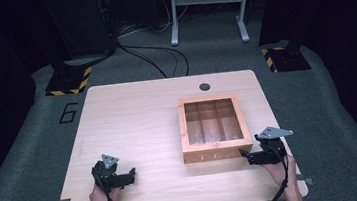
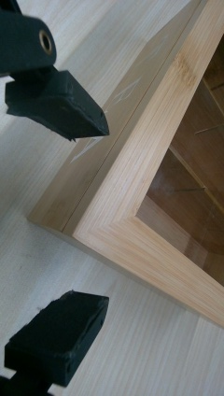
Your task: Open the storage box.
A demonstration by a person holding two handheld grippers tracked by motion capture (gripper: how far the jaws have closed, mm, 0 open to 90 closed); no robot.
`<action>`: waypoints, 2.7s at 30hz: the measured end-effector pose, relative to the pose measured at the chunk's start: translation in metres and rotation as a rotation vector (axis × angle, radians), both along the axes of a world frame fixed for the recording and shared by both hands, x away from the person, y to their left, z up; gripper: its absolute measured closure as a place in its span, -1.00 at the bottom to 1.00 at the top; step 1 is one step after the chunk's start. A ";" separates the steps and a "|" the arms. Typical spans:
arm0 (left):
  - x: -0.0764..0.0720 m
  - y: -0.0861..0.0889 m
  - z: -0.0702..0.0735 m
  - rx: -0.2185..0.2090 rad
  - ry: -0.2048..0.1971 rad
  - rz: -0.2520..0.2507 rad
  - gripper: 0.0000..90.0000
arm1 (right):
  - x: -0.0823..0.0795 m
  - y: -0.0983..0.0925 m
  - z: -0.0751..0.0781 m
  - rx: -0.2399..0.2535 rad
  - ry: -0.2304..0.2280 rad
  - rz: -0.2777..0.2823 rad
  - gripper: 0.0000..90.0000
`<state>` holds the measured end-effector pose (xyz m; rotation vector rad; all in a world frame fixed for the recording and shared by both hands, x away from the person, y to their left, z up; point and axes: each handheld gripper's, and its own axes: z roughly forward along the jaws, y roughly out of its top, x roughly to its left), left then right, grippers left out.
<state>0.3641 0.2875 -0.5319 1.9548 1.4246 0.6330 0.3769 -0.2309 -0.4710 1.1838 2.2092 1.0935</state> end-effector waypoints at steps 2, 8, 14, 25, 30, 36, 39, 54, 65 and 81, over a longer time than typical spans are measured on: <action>0.000 0.000 0.000 0.000 0.000 0.000 -0.99 | 0.001 -0.001 -0.001 0.001 -0.006 0.008 -0.61; 0.000 0.000 0.000 0.003 -0.001 0.000 -0.99 | -0.001 -0.003 -0.004 0.030 -0.013 0.024 -0.25; 0.000 0.000 0.000 0.003 -0.001 -0.001 -0.99 | -0.003 -0.003 -0.007 0.035 -0.021 0.021 -0.13; 0.000 0.000 0.000 0.000 -0.001 0.001 -0.99 | -0.006 -0.006 -0.007 0.042 -0.053 0.026 0.04; 0.000 0.000 0.000 0.000 0.001 0.000 -0.99 | -0.007 -0.005 -0.005 0.050 -0.080 0.013 0.05; 0.000 0.000 0.000 0.000 -0.001 0.002 -0.99 | -0.006 -0.004 0.000 0.051 -0.099 0.006 0.06; 0.000 0.000 0.000 -0.002 0.000 0.003 -0.99 | -0.005 -0.004 0.004 0.054 -0.107 0.002 0.08; 0.001 0.001 0.000 -0.005 0.004 -0.001 -0.99 | 0.009 -0.001 0.022 0.075 -0.164 -0.027 0.12; 0.000 0.001 0.000 -0.002 0.011 -0.004 -0.99 | 0.018 -0.001 0.028 0.099 -0.207 -0.067 0.11; 0.000 0.000 0.000 -0.002 0.000 0.000 -0.99 | 0.031 0.002 0.052 0.132 -0.306 -0.107 0.19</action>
